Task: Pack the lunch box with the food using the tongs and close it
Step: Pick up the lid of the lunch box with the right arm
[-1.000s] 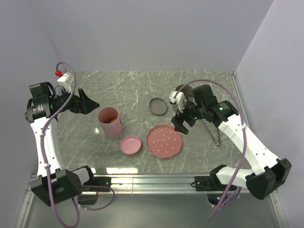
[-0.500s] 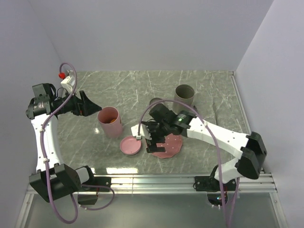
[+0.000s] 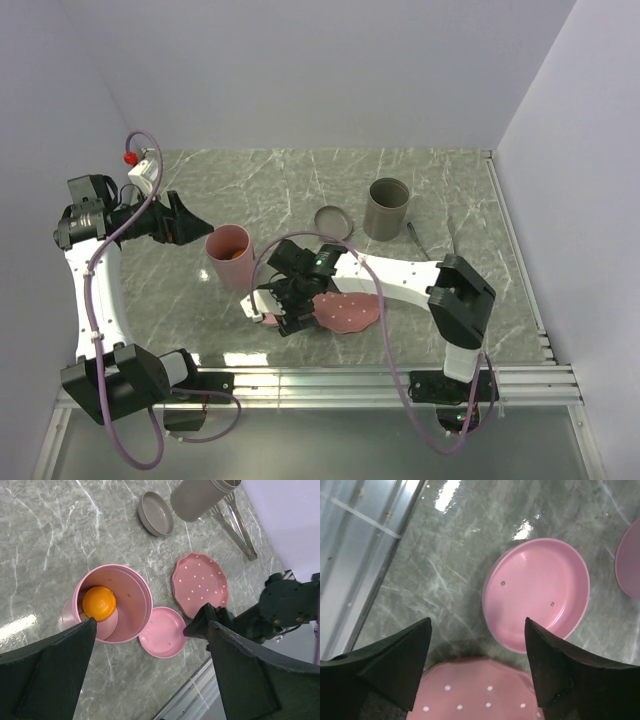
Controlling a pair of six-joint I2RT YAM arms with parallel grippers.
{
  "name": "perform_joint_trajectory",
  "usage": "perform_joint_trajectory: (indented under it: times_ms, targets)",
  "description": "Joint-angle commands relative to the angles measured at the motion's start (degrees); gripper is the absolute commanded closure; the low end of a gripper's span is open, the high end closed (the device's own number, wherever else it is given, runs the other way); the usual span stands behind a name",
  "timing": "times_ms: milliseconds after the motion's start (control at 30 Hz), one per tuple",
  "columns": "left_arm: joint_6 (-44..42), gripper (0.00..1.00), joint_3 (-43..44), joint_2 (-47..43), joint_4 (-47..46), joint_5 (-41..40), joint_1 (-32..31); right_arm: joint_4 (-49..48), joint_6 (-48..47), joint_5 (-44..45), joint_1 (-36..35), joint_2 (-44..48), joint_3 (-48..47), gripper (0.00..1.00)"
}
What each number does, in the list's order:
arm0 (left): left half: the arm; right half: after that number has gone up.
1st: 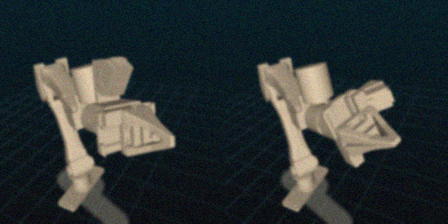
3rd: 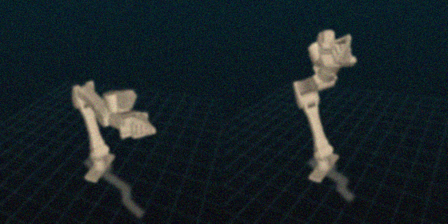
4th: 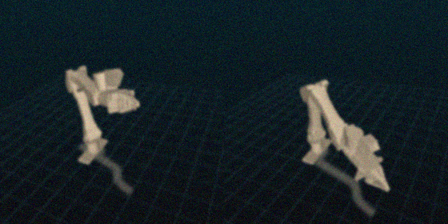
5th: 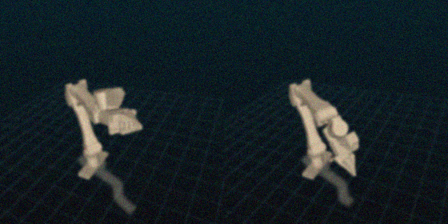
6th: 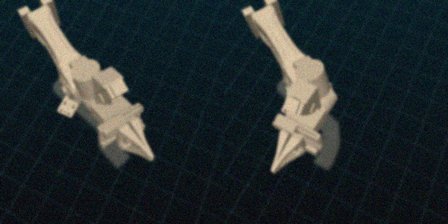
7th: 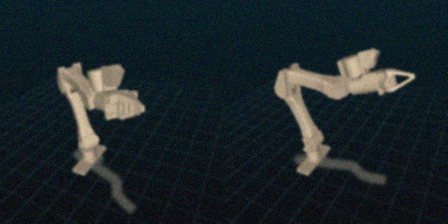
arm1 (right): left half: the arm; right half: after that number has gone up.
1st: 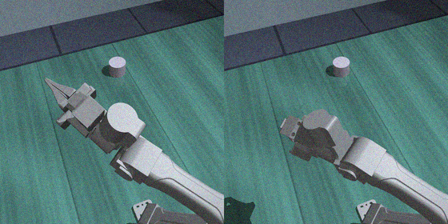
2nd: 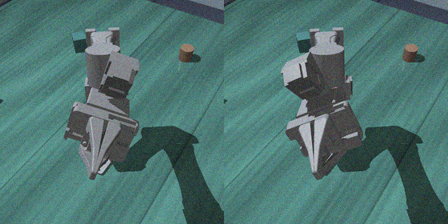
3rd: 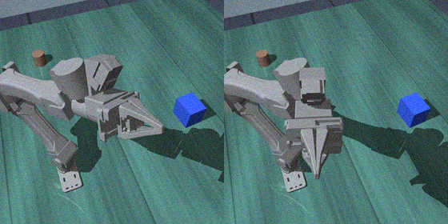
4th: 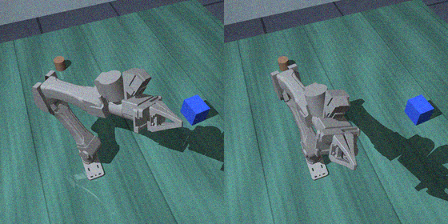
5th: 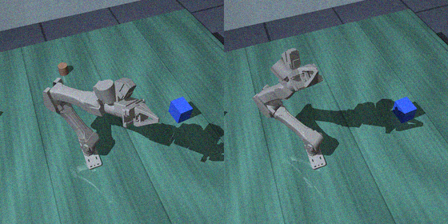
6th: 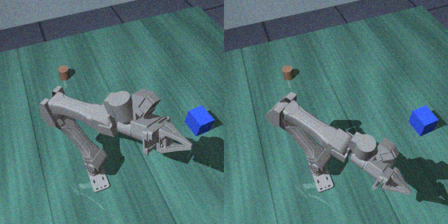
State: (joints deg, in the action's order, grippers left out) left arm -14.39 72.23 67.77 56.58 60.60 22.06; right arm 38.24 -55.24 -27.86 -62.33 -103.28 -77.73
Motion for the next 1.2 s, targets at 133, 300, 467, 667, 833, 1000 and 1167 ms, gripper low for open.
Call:
perform_joint_trajectory:
  times_ms: [133, 300, 467, 667, 833, 1000, 1167]
  targets:
    - [-2.8, 0.01, 0.2, -0.4, 0.2, 0.9, 0.2, -3.7, -2.0, 2.0, -0.5, -5.1, -2.4, 0.25]
    - [-3.6, 0.01, 0.1, -0.1, 0.6, 0.6, 0.3, -5.0, -2.2, 2.5, -0.5, -6.9, -1.5, 0.38]
    - [-3.6, 0.0, 0.3, 0.3, 0.4, 0.7, 0.2, -6.4, -1.1, 3.3, -0.6, -7.1, -0.2, 0.5]
    - [-3.6, 0.0, 0.4, 0.3, 0.2, 0.8, 0.2, -6.3, 0.4, 3.1, -1.1, -7.5, -1.1, 0.62]
    - [-3.3, 0.01, 0.4, 0.3, -0.6, -0.7, 0.3, -4.2, 1.8, 3.1, -2.3, -8.1, -2.7, 0.88]
    - [-2.7, 0.0, 1.9, 0.3, -0.6, -0.7, 0.3, -3.4, 4.4, 1.9, -3.4, -6.5, -3.0, 1.0]
    - [-0.3, 0.01, 2.6, -0.1, -2.3, -1.4, 0.3, -1.1, 8.7, -1.8, -3.1, -4.3, -6.7, 1.0]
